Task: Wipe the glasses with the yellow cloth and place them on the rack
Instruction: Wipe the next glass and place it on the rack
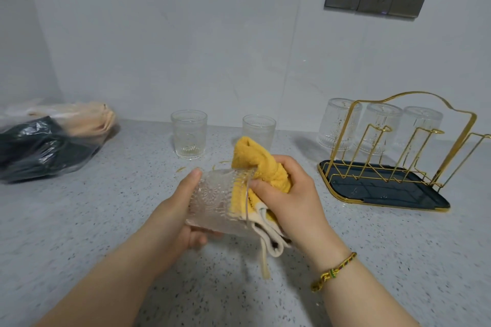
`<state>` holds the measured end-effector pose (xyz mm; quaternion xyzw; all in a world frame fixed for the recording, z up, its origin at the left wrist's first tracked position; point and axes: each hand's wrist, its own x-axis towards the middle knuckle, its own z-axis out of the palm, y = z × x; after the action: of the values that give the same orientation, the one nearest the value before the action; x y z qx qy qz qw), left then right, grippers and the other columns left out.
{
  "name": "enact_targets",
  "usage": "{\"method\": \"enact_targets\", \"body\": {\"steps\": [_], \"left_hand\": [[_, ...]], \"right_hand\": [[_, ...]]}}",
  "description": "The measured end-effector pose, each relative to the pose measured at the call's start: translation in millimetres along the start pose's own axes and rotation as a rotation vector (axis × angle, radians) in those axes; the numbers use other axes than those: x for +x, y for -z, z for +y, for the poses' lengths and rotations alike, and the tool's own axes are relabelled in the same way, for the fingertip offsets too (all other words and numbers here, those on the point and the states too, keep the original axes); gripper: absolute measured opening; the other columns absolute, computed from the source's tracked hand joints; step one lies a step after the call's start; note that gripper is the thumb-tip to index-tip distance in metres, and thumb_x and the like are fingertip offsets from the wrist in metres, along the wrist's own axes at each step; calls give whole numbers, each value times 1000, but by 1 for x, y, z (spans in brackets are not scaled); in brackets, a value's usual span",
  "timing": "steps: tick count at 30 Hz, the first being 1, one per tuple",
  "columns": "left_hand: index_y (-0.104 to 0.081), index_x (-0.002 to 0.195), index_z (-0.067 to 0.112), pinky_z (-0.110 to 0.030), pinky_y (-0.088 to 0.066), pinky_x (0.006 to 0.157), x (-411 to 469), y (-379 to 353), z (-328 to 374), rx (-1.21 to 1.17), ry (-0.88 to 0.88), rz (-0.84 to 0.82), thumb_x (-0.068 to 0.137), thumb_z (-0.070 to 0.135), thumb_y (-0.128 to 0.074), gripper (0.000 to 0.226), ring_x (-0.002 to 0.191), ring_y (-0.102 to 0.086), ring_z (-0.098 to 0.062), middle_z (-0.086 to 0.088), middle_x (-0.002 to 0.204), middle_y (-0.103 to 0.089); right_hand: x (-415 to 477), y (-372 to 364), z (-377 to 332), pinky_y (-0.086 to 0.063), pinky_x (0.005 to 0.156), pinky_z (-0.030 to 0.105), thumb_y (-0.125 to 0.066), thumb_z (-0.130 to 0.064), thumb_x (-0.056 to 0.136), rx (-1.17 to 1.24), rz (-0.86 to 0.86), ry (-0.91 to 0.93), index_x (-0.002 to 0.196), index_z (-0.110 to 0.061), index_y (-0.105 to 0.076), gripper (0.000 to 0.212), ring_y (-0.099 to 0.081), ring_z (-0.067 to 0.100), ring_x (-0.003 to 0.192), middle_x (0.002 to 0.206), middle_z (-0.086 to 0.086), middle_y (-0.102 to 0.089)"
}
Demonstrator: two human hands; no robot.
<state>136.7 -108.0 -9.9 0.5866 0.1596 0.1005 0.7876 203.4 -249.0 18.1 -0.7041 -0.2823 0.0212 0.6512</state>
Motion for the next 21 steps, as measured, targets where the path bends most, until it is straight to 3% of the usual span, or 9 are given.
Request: {"method": "enact_targets", "body": {"steps": [3, 5, 7, 10, 12, 14, 17, 20, 21], "left_hand": [[-61, 102, 19, -28, -55, 50, 4, 1, -2, -117, -122, -18, 71, 42, -62, 39, 70, -71, -15, -1, 85, -73], [-60, 108, 20, -32, -59, 58, 3, 1, -1, -146, -115, -32, 65, 36, -59, 46, 84, -70, -17, -3, 97, -72], [-62, 103, 16, -33, -57, 53, 2, 2, 1, -112, -50, -25, 72, 44, -50, 43, 76, -70, -20, -6, 88, -73], [-62, 95, 12, -24, -47, 36, -1, 3, 4, -29, 97, -34, 84, 57, -36, 52, 46, -64, -18, -6, 61, -68], [-61, 97, 11, -22, -46, 34, 0, 3, 3, -36, 107, -54, 85, 56, -37, 52, 44, -63, -18, -6, 61, -67], [-62, 99, 12, -25, -52, 41, 2, 2, 1, -102, 36, -66, 78, 53, -43, 49, 54, -67, -18, -7, 71, -71], [-59, 114, 13, -33, -59, 60, 5, 6, -2, -242, -118, -116, 67, 53, -62, 61, 87, -70, -22, -10, 102, -72], [-60, 116, 15, -31, -57, 63, 4, 8, 2, -300, -134, -140, 42, 44, -86, 83, 93, -69, -22, -9, 109, -70], [-60, 115, 14, -31, -57, 63, 5, 9, 2, -316, -109, -146, 48, 41, -84, 76, 92, -70, -22, -11, 111, -69]], "right_hand": [[3, 1, 5, -42, 44, 11, -60, -15, 83, 318, -33, -364, 70, -12, -53, 15, -52, 9, 50, 59, 2, -58], [4, 1, 7, -39, 40, 9, -59, -13, 83, 359, -13, -390, 67, -11, -51, 19, -50, 6, 42, 50, -2, -54], [2, -2, 8, -43, 46, 11, -64, -11, 79, 196, -1, -218, 73, -15, -55, 12, -52, 1, 46, 59, -4, -57], [0, -3, 6, -43, 58, 6, -70, -5, 73, -17, -14, 118, 79, -30, -56, 29, -56, -9, 63, 68, -15, -62], [-2, -3, 4, -41, 60, 4, -72, -9, 70, -74, 2, 224, 80, -34, -53, 34, -56, -11, 68, 72, -28, -62], [-2, -3, 5, -40, 59, 3, -69, -15, 67, -91, 46, 235, 79, -35, -52, 29, -55, -12, 67, 72, -28, -62], [-1, -3, 5, -45, 55, 10, -68, -12, 75, 82, 84, -22, 77, -23, -57, 16, -56, 0, 61, 68, -10, -62], [-2, 0, 4, -48, 54, 18, -56, -16, 86, 361, -34, -367, 75, -15, -55, 11, -56, 10, 59, 69, 1, -58], [-1, -1, 6, -47, 52, 17, -55, -15, 86, 367, -32, -383, 75, -15, -55, 11, -56, 6, 54, 68, 1, -57]]}}
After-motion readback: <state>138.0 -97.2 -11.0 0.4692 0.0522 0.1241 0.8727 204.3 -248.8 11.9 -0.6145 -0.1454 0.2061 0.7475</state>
